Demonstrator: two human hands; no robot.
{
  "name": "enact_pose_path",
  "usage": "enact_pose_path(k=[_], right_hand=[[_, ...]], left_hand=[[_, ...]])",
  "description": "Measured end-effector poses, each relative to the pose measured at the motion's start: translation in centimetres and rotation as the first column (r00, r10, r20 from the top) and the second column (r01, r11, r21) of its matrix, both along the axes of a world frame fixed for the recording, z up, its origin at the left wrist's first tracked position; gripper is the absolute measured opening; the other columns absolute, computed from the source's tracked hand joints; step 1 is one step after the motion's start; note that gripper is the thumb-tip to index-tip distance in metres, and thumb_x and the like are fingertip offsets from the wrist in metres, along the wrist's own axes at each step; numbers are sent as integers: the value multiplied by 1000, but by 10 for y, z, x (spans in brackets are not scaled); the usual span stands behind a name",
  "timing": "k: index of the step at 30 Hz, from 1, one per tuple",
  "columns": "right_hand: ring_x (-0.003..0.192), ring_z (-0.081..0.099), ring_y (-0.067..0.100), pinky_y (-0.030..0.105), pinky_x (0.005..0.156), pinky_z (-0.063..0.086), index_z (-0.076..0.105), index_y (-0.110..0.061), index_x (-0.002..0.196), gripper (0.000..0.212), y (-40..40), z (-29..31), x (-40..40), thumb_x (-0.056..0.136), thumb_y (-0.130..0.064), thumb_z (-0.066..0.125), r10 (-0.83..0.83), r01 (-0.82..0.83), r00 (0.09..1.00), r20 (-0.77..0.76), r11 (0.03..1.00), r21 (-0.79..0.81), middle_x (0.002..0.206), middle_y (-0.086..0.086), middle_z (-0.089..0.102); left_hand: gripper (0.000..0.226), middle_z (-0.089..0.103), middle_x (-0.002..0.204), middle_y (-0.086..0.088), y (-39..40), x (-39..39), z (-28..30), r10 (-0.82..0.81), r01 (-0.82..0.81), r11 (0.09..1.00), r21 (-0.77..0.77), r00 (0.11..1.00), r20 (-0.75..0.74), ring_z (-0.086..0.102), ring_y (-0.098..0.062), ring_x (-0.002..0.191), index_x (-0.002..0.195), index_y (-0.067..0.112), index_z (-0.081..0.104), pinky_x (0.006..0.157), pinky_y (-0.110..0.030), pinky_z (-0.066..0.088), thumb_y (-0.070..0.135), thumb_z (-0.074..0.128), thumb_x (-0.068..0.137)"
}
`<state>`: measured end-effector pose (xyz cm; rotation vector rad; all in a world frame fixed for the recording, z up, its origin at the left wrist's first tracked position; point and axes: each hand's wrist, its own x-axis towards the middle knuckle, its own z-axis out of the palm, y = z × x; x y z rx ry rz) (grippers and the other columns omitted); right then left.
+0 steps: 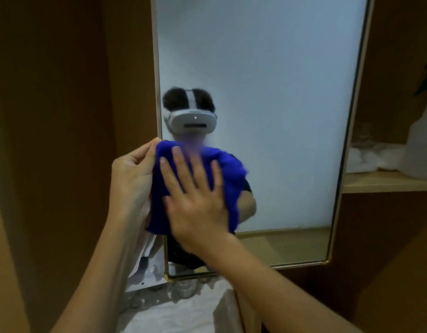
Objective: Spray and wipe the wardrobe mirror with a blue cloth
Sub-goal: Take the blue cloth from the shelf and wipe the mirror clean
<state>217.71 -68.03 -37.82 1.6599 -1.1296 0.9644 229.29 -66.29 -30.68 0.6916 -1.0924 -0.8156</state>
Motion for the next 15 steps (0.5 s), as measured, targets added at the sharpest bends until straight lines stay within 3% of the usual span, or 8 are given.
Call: enact_pose_path(k=[2,5,7,10,13,15], right_hand=[[153,4,29,47,123,-11,17,-16,157,59,-3,1,12,104,-36,35,-3,3,1000,0,1000,9,165,9,10],[154,3,25,49,124,-3,13,-19,157,60,-5,4,-13,104,-38,34,0,1,998,-70,1000,18,165,5,11],[154,5,25,49,124,1,16,-20,157,60,-4,6,-42,103,-38,36,14,-12,997,-78,1000,23,165,3,13],[153,11,28,51,123,9,22,-20,156,58,-3,3,-105,102,-39,32,-62,63,997,43,997,-34,163,5,17],[153,11,29,55,122,12,14,-18,157,58,3,-8,-181,103,-39,22,-150,156,978,147,987,-31,164,8,15],[153,10,29,58,121,16,11,-16,157,58,10,-14,-220,104,-38,18,-192,197,962,193,980,-9,165,9,13]], left_hand=[[14,74,101,10,-3,0,-1,31,-32,999,23,999,23,69,-4,97,99,34,70,90,-30,54,28,58,94],[13,74,98,10,-5,2,0,22,-23,1000,9,998,66,70,0,91,99,35,69,86,-28,54,32,58,93],[24,75,103,6,-6,2,2,15,-15,1000,-1,995,97,70,-8,99,106,31,70,93,-34,53,40,63,85],[44,74,110,1,-7,2,2,6,-6,1000,2,998,60,66,-17,111,113,21,71,103,-38,49,43,66,75],[37,77,95,6,-9,1,1,-19,20,1000,-18,999,37,71,-6,95,113,19,70,89,-25,55,36,64,80],[39,76,99,5,-10,1,0,-13,14,999,-28,999,29,71,-7,98,116,16,69,87,-23,55,34,64,82]])
